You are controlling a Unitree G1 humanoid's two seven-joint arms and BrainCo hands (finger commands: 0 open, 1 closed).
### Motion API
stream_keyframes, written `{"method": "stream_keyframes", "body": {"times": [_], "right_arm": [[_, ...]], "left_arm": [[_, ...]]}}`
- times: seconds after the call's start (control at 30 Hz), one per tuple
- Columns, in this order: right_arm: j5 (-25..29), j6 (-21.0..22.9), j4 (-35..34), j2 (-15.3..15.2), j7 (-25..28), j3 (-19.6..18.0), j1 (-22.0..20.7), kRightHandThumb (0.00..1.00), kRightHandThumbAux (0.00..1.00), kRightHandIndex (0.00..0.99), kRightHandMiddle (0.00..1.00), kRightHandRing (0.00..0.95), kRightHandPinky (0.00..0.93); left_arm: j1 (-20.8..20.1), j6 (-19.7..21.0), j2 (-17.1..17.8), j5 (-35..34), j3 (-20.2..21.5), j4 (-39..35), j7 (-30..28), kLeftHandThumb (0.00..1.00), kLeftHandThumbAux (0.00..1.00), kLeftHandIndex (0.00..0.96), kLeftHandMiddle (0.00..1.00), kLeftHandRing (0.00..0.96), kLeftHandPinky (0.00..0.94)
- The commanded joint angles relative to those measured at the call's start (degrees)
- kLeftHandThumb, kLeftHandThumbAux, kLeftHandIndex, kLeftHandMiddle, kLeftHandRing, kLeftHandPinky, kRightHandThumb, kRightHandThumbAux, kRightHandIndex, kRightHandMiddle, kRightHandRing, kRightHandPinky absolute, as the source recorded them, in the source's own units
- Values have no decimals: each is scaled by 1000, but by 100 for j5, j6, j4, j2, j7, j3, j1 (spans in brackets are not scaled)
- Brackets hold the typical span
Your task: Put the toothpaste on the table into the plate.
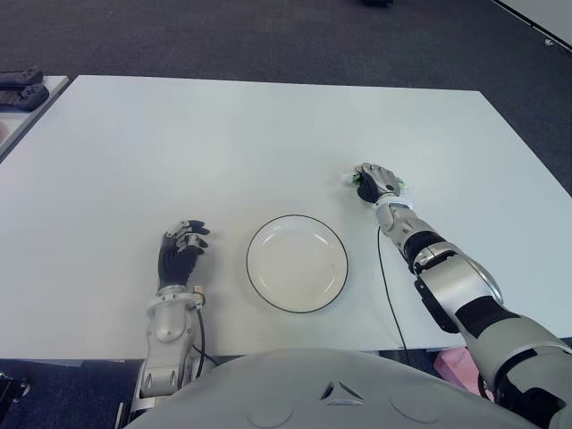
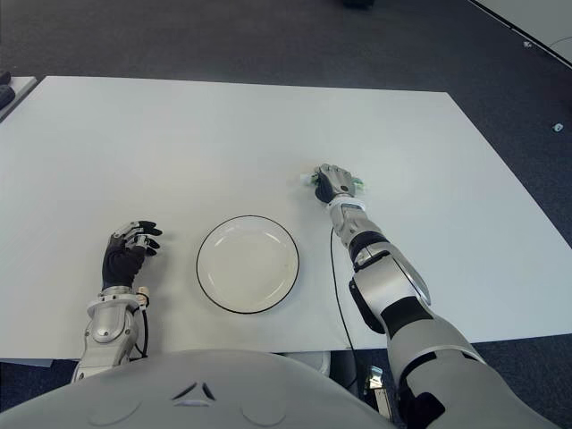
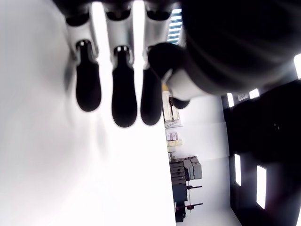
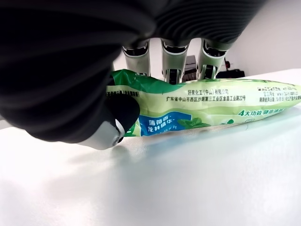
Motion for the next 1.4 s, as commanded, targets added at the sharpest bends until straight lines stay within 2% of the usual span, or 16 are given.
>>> {"method": "stream_keyframes", "body": {"times": [0.03, 0.5, 0.63, 0.8, 0.97, 1.03, 1.23, 1.4], "right_arm": [[42, -217, 48, 36, -27, -17, 217, 844, 681, 402, 556, 800, 771], [30, -803, -251, -54, -523, -99, 129, 844, 683, 396, 548, 830, 832], [-4, -1119, -578, -117, -728, -85, 207, 845, 683, 395, 544, 835, 845], [-72, -1536, -1218, -236, -910, -58, 428, 846, 682, 396, 543, 844, 860], [-96, -1823, -2034, -356, -854, -55, 754, 846, 681, 396, 545, 851, 865], [-87, -1851, -2316, -387, -780, -69, 876, 846, 681, 397, 546, 853, 866], [-26, -2028, -3771, -581, -280, -94, 1553, 846, 681, 398, 549, 857, 866], [-53, -2171, -4531, -700, 3, -142, 1970, 846, 680, 400, 552, 863, 874]], "left_arm": [[-60, 39, -15, 10, 12, 96, -5, 835, 681, 415, 477, 584, 570], [-111, 5, 3, 18, 1, 151, -20, 834, 682, 411, 479, 588, 573], [-134, 12, -11, 28, -4, 161, 0, 834, 682, 409, 480, 588, 573], [-156, 1, -25, 29, -19, 169, 3, 834, 682, 408, 480, 591, 579], [-185, -65, -23, 8, -29, 212, -14, 834, 683, 406, 481, 592, 580], [-201, -87, -20, 11, -31, 237, -11, 834, 683, 405, 482, 592, 581], [-230, -114, -17, 45, -39, 283, 8, 833, 683, 402, 484, 593, 580], [-220, -93, -24, 68, -47, 263, 25, 832, 684, 400, 484, 591, 576]]}}
